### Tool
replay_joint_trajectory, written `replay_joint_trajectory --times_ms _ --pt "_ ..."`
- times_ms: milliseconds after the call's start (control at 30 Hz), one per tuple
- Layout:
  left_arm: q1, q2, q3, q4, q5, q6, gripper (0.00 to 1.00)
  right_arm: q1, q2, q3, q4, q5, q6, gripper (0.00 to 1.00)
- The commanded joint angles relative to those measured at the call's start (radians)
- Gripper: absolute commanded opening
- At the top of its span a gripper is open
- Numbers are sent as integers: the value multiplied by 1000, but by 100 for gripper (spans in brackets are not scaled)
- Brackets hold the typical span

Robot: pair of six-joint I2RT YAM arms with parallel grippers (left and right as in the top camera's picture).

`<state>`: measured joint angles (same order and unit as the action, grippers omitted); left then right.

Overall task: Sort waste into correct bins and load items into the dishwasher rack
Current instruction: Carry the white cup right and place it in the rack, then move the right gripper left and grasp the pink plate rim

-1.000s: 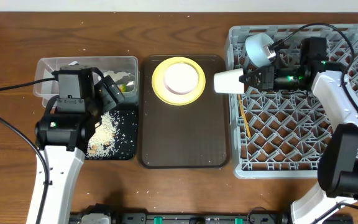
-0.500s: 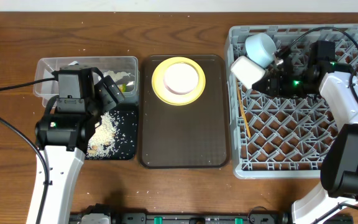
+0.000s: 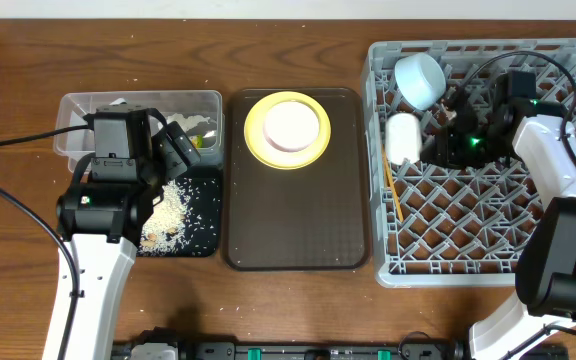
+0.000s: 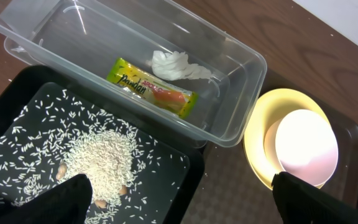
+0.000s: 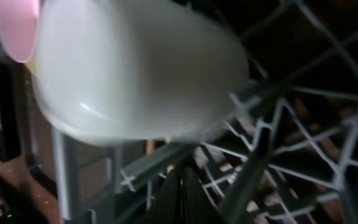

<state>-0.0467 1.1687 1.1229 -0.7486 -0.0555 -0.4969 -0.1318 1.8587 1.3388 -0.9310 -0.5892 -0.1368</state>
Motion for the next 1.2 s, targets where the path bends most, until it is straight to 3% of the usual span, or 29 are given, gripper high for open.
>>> replay_joint_trajectory --times_ms 0,200,533,700,900,1167 --pt "4 -4 13 0 -5 6 95 -7 13 -6 -10 47 -14 6" --pt "4 -4 13 0 -5 6 95 -7 -21 5 -8 48 25 12" --pt "4 -4 13 0 -5 6 95 79 -225 17 0 139 62 11" --pt "4 -4 13 0 -5 6 95 223 -277 17 25 220 64 11" --pt "4 -4 13 0 -5 6 95 448 -259 16 169 277 92 12" --pt "4 -4 13 0 -5 6 95 731 -168 15 397 463 90 23"
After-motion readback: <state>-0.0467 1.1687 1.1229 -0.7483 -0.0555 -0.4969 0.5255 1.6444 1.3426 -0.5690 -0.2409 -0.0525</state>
